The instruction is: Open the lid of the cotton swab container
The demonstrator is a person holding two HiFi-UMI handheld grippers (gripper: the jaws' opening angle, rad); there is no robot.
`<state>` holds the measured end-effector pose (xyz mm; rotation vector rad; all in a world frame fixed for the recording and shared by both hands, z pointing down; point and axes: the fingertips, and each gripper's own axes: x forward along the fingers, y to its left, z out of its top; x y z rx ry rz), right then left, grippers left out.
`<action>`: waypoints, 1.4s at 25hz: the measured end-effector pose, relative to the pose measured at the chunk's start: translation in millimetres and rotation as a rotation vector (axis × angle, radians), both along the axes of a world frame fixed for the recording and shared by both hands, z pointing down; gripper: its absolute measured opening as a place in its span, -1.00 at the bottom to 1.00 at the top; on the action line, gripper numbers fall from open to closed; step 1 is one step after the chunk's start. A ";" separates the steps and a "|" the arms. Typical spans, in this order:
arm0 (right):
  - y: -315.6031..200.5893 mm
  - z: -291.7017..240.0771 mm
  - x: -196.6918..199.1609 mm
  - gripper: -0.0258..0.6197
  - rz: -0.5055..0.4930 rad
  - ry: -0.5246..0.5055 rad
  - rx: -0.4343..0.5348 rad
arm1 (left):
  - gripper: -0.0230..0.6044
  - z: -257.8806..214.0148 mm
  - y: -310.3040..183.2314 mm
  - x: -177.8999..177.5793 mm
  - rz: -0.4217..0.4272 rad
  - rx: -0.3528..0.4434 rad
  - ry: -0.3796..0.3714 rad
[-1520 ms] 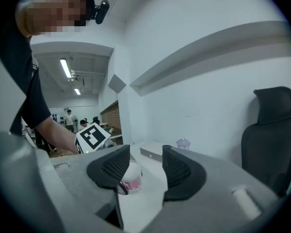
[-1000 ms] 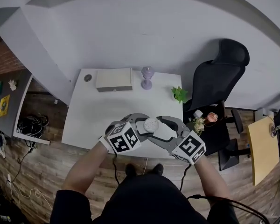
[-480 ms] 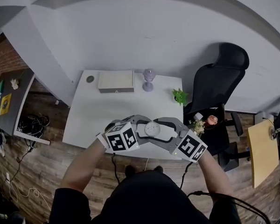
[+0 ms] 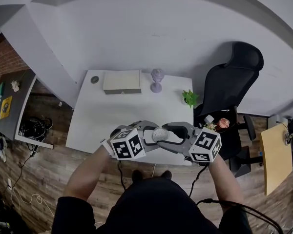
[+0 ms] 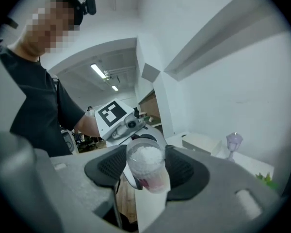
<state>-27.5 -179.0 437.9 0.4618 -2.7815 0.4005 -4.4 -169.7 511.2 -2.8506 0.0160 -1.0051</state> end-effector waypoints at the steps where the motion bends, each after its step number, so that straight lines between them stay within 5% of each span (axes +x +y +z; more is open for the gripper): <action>1: -1.3 -1.7 1.3 -0.15 0.007 -0.021 -0.011 | -0.13 0.1 -0.4 0.3 -0.003 -0.001 0.004; 7: -16.6 -15.4 11.8 -0.15 0.084 -0.112 0.001 | -0.13 8.6 -3.2 -2.3 -0.019 -0.027 0.006; 21: -57.8 -27.2 32.1 -0.26 0.239 -0.148 0.074 | -0.13 14.3 7.8 -4.0 -0.036 -0.031 0.010; 35: -80.9 20.0 34.8 -0.33 0.307 -0.121 -0.016 | -0.13 27.6 16.9 -7.7 -0.068 -0.071 -0.001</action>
